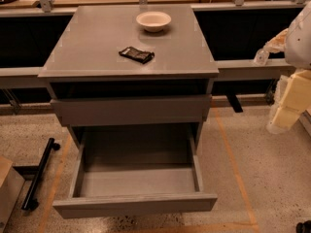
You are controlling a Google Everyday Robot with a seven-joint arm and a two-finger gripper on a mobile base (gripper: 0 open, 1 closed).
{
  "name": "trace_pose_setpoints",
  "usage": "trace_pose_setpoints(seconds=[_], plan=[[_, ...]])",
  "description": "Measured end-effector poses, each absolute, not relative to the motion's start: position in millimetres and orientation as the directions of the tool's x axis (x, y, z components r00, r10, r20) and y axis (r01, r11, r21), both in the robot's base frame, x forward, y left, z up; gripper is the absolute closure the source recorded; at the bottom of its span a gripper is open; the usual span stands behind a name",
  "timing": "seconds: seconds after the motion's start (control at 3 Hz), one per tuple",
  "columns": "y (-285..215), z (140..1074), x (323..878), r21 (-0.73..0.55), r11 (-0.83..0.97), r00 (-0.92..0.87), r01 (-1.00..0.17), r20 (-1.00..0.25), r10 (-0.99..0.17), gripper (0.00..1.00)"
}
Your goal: Close middle drawer
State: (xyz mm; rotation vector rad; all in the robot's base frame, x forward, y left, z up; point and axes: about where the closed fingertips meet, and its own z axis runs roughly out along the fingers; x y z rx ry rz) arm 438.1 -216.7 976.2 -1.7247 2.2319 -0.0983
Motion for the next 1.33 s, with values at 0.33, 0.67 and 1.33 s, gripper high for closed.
trace_pose_setpoints(seconds=[0.33,0.67,1.33], plan=[[-216.6,976.2,438.1,-0.246,0.27,-0.221,-0.931,-0.207,-0.953,0.0],[-201.9,963.4,439.3,-0.23,0.25,-0.202,-0.941,-0.211,-0.956,0.17],[-173.2,848.6,441.0,-0.074,0.267,-0.227,-0.961,-0.343,-0.911,0.64]])
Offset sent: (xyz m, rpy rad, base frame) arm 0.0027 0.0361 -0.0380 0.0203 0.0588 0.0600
